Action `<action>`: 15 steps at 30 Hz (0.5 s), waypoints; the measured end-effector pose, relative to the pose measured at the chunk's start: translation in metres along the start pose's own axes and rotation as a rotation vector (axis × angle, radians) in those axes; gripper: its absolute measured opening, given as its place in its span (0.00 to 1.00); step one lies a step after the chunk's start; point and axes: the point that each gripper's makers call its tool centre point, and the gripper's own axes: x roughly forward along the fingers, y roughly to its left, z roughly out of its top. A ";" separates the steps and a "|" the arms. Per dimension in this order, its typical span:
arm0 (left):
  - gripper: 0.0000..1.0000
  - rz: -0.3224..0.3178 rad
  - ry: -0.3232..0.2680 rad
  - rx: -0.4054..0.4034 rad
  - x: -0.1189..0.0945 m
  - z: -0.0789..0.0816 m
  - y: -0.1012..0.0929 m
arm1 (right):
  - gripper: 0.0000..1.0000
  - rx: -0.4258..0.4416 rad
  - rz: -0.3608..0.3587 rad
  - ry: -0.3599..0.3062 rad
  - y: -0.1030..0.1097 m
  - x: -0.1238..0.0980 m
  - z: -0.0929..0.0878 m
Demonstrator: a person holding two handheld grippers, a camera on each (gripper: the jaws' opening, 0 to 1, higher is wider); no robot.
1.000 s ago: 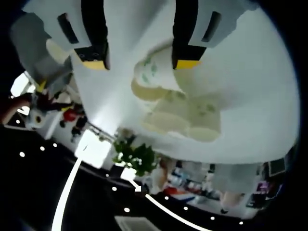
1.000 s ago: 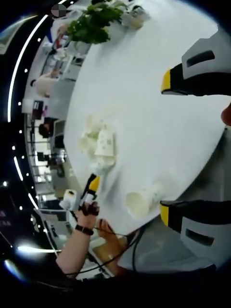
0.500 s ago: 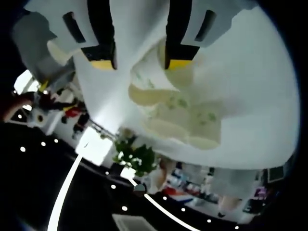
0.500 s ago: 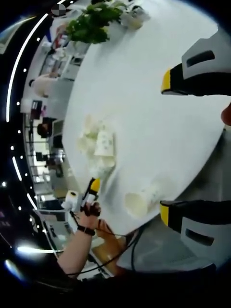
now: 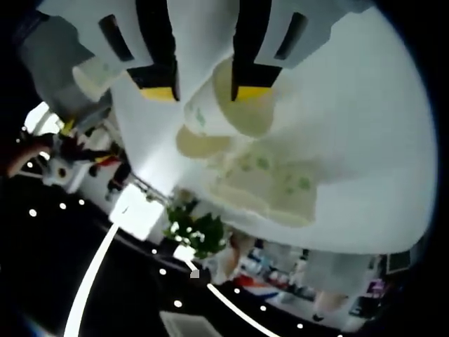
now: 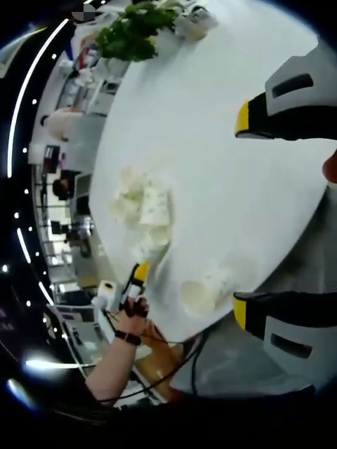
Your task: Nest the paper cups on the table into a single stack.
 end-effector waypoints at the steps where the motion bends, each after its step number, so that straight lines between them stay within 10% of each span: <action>1: 0.26 -0.001 -0.003 0.003 -0.001 0.000 0.000 | 0.88 0.000 0.000 0.000 0.000 0.000 0.000; 15: 0.10 -0.012 -0.021 -0.009 -0.003 0.000 -0.005 | 0.88 0.005 -0.009 0.011 0.000 -0.002 -0.005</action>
